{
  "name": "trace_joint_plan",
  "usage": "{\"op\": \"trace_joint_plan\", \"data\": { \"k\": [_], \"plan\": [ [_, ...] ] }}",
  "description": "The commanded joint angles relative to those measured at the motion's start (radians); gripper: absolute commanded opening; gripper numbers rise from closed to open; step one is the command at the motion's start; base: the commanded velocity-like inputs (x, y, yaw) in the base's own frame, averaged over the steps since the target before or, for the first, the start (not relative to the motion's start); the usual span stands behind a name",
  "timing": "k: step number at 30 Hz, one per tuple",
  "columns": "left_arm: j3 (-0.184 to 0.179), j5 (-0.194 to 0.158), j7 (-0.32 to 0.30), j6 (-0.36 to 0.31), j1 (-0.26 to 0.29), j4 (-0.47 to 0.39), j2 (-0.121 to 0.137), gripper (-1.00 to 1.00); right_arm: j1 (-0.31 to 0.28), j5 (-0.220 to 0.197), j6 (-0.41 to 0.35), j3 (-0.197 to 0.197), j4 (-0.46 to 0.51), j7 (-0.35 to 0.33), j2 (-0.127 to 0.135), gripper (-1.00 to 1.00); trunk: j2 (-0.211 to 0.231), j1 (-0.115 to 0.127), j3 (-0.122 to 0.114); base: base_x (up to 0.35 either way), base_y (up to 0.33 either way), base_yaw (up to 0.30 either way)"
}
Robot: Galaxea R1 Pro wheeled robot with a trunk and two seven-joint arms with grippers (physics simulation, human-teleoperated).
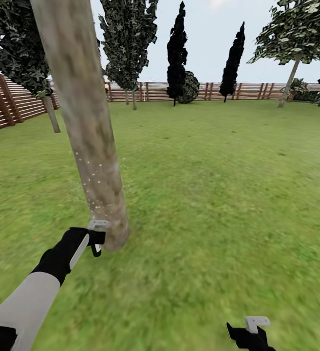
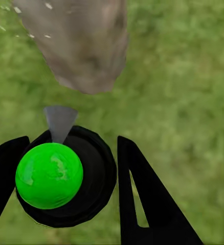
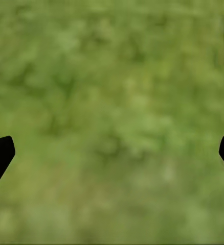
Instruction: In the garden, pick up the pesticide atomizer on the floor and spray pesticide onto both trees until each tree trunk is fully covered.
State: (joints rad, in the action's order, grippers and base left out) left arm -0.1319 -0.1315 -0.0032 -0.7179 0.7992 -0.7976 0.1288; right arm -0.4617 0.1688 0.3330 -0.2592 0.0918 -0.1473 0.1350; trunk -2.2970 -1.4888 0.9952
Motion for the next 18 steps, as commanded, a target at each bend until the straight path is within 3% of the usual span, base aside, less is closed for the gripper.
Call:
{"op": "trace_joint_plan", "data": {
  "k": [1, 8, 14, 18],
  "plan": [
    [0.000, 0.001, 0.000, 0.000, 0.000, 0.000, 0.000, -1.00, 0.000, 0.000, 0.000, 0.000, 0.000, 0.000, 0.000, 1.00, 0.000, 0.000, 0.000, 0.094, -0.270, 0.003],
    [0.003, 0.000, 0.000, 0.001, 0.000, 0.031, 0.004, -1.00, 0.000, 0.000, 0.000, 0.000, 0.000, 0.000, 0.000, 1.00, 0.000, 0.000, 0.000, 0.094, -0.270, 0.017],
    [0.003, 0.000, 0.000, 0.001, 0.000, 0.033, 0.005, -1.00, 0.000, 0.000, 0.000, 0.000, -0.001, 0.000, 0.000, 1.00, 0.000, 0.000, 0.000, 0.094, -0.270, 0.244],
    [0.002, -0.006, 0.077, 0.002, 0.000, 0.035, -0.001, -1.00, 0.000, 0.000, 0.000, 0.000, -0.001, 0.000, 0.000, 1.00, 0.000, 0.000, 0.000, 0.085, -0.270, 0.274]
  ]
}}
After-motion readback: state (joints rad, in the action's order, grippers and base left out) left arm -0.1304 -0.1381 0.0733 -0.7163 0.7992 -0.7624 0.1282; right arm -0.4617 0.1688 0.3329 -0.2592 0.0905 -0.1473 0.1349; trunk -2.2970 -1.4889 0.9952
